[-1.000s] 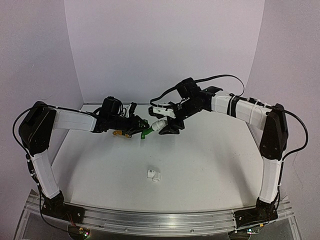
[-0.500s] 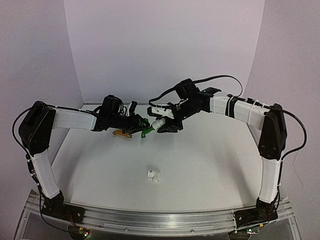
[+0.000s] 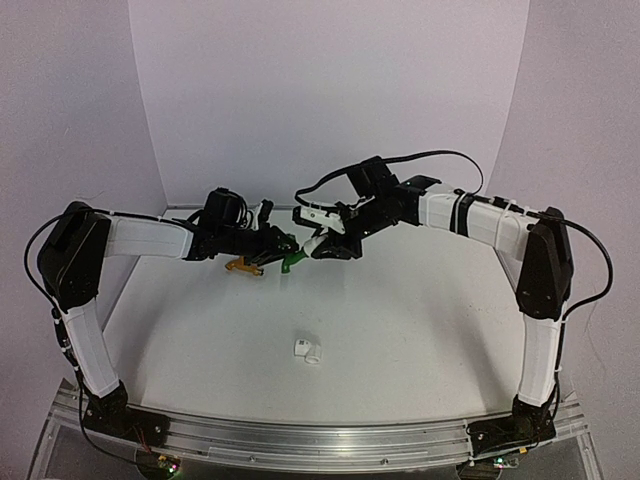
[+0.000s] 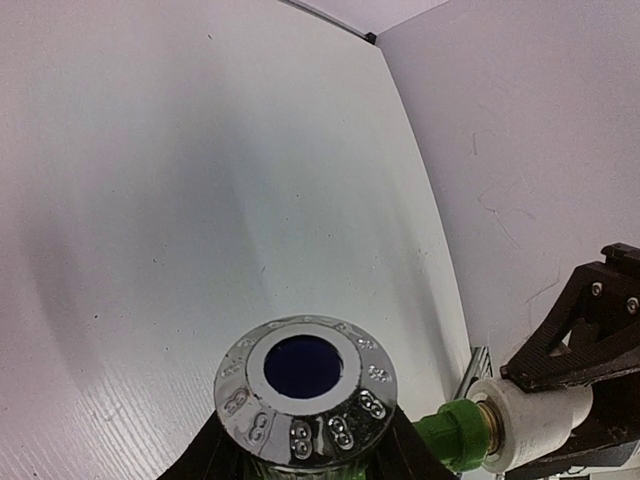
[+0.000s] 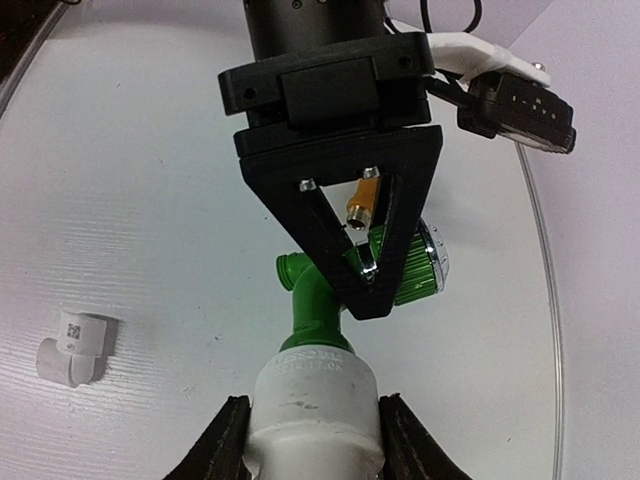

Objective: Install the water faucets
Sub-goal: Screw the water faucet onto the adaptor.

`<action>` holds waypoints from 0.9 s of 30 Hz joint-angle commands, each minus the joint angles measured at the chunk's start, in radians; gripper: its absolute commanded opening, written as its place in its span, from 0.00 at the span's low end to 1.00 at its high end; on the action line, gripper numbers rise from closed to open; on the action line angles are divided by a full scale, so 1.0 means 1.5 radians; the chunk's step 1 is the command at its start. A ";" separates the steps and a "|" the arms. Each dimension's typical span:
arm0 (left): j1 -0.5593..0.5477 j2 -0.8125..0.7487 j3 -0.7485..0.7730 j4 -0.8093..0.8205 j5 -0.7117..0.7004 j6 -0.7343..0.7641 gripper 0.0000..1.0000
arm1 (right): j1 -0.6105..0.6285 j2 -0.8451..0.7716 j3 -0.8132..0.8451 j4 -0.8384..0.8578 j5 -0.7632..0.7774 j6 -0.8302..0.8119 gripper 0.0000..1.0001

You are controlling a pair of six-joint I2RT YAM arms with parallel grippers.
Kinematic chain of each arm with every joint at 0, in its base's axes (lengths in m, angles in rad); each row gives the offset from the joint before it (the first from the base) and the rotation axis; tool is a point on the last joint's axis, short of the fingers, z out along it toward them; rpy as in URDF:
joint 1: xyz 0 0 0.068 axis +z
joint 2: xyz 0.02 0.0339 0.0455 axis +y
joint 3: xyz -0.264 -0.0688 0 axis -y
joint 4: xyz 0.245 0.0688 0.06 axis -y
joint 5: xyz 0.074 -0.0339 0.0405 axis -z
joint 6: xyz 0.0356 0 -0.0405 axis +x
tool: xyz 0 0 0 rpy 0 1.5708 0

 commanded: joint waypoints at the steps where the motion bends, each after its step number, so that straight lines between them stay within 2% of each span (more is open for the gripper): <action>1: -0.004 -0.047 0.045 0.028 -0.042 -0.001 0.00 | 0.017 0.017 0.004 0.049 0.053 0.110 0.12; 4: -0.004 -0.052 0.050 0.028 -0.074 0.003 0.00 | 0.023 0.030 0.011 0.058 0.081 0.196 0.01; 9: -0.008 -0.064 0.057 0.029 -0.147 0.025 0.00 | 0.034 0.051 0.028 0.084 0.110 0.392 0.00; 14: -0.018 -0.077 0.055 0.040 -0.241 0.049 0.00 | 0.034 0.064 0.025 0.149 0.145 0.698 0.00; 23: -0.020 -0.088 0.035 0.099 -0.364 0.055 0.00 | 0.026 0.072 0.025 0.155 0.152 1.268 0.00; 27: -0.033 -0.080 0.030 0.134 -0.394 0.072 0.00 | 0.027 0.065 0.020 0.164 0.146 1.447 0.00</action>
